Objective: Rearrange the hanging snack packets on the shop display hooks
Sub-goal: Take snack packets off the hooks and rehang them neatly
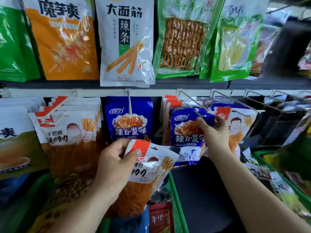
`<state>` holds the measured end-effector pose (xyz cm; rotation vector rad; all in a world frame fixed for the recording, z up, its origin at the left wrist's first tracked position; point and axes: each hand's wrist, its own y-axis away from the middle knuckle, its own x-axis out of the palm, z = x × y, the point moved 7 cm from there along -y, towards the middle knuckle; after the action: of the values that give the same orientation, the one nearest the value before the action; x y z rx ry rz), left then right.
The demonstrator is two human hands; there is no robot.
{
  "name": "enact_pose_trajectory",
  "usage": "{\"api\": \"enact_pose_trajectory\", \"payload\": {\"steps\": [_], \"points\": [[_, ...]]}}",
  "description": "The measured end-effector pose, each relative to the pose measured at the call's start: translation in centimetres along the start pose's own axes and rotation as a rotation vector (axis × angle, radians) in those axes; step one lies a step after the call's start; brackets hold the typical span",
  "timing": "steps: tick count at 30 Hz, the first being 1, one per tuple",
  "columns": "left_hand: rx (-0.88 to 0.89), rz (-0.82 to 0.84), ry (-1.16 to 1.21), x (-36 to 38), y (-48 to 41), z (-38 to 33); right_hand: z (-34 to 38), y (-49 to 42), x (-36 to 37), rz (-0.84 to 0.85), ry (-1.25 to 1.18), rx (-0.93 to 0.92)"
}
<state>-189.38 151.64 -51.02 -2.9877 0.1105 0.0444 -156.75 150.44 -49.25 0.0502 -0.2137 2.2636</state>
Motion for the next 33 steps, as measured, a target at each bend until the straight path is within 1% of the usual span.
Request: {"api": "enact_pose_trajectory", "payload": {"steps": [3, 4, 5, 7, 9, 10, 12, 15, 18, 21, 25, 28, 30, 33], "points": [[-0.018, 0.0, 0.02, 1.1, -0.2, 0.2, 0.0, -0.5, -1.6, -0.102, 0.074, -0.041], [-0.024, -0.002, 0.025, 1.4, -0.4, 0.3, 0.1, -0.6, -2.0, -0.109, 0.066, -0.046], [-0.027, -0.002, 0.026, 1.7, -0.5, 0.4, -0.1, -0.8, -2.1, -0.083, 0.012, -0.021], [-0.031, 0.009, 0.032, 2.2, -0.6, 0.4, -0.3, -0.6, -1.3, 0.05, -0.132, 0.06], [-0.031, 0.032, 0.04, 2.7, -0.5, 0.2, -0.5, -0.2, -0.5, 0.166, -0.15, 0.113], [-0.03, 0.044, 0.039, 3.0, -0.5, 0.2, -0.6, -0.1, -0.4, 0.196, -0.136, 0.119], [-0.019, 0.065, 0.024, 3.2, -0.5, 0.0, -0.5, 0.2, -0.6, 0.205, -0.153, 0.122], [0.004, 0.085, -0.01, 3.1, -0.4, -0.1, 0.1, 1.1, -1.7, 0.165, -0.201, 0.151], [0.007, 0.081, -0.016, 2.3, -0.1, -0.5, 1.7, 2.7, -3.1, 0.161, -0.229, 0.108], [0.0, 0.085, -0.002, 1.3, 0.4, -0.7, 2.7, 5.0, -3.1, 0.202, -0.227, 0.073], [0.008, 0.072, -0.009, -0.2, 1.1, -1.3, 2.7, 7.9, -0.4, 0.308, -0.173, 0.033], [0.017, 0.077, -0.016, -1.4, 1.6, -1.6, 2.2, 9.4, 2.5, 0.388, -0.179, 0.041], [0.023, 0.06, -0.035, -2.5, 1.9, -1.6, 2.2, 10.5, 4.9, 0.467, -0.172, 0.043], [0.001, 0.028, -0.061, -4.2, 1.9, -1.2, 2.5, 12.0, 8.5, 0.533, -0.182, 0.062]]}}
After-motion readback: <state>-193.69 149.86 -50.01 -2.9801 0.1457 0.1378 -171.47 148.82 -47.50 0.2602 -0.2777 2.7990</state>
